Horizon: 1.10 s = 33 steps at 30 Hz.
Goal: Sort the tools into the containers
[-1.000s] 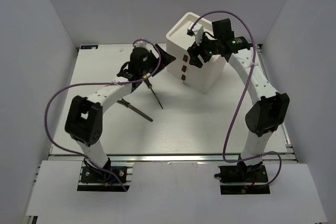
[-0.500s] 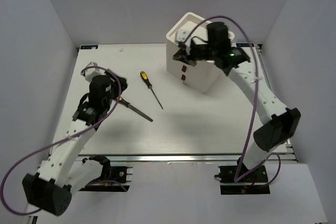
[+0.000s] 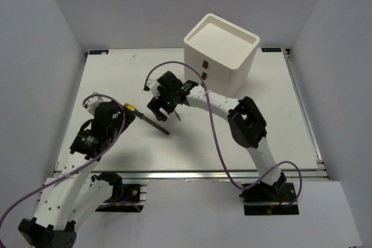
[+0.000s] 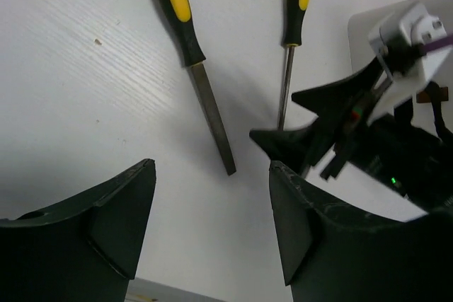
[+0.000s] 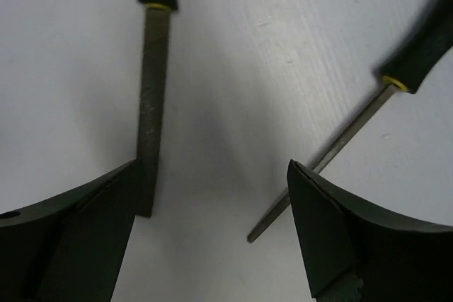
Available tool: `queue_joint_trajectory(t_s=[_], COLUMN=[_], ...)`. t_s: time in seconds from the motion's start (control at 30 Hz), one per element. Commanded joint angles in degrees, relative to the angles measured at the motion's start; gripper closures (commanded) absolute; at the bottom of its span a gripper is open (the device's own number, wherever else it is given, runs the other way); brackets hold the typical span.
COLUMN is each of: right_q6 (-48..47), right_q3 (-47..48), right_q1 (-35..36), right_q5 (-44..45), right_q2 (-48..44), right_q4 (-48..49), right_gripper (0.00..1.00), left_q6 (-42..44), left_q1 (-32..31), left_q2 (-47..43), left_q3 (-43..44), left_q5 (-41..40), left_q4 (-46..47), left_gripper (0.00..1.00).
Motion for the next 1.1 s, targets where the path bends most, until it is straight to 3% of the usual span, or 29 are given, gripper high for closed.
queue_joint_trajectory(t_s=[0.0,0.33,0.67,0.8,0.97,1.0,1.07], right_q6=[9.89,14.46,15.96,16.14,13.24,13.24,9.82], right_q3=[4.74,9.84,13.36,13.01,11.78,11.69,10.55], right_q1=[-1.01,-4.53,-7.87,-8.05,-8.22,-8.22,-8.22], right_q5=[11.93,18.88,9.22,6.14,3.33,2.55,2.1], right_q2=[1.11,9.8,16.05,17.02,17.02,16.67,16.06], right_q4=[7.28,16.24,18.27,18.18,18.19,18.19,18.45], right_gripper=[0.13,0.15,0.26,0.31,0.58,0.71,0.85], left_q6=[-2.26,-4.72,-5.86,-8.93,-14.91,-15.44,-17.55], left_q1=[0.1,0.1,0.1,0.1,0.1,0.1,0.1], left_q2=[-3.99,-7.52,-5.85,-4.28,0.47,2.31,4.42], left_q3=[-0.62,-2.46,-3.6,-4.48,-4.13,-4.13,-4.05], left_q5=[0.98,1.25,2.92,2.04,-0.25,-0.42,-0.95], left_q4=[-5.3,-8.56,-7.16,-7.24,-7.77,-7.51,-6.37], left_gripper=[0.25,0.25,0.24,0.15,0.13,0.12,0.12])
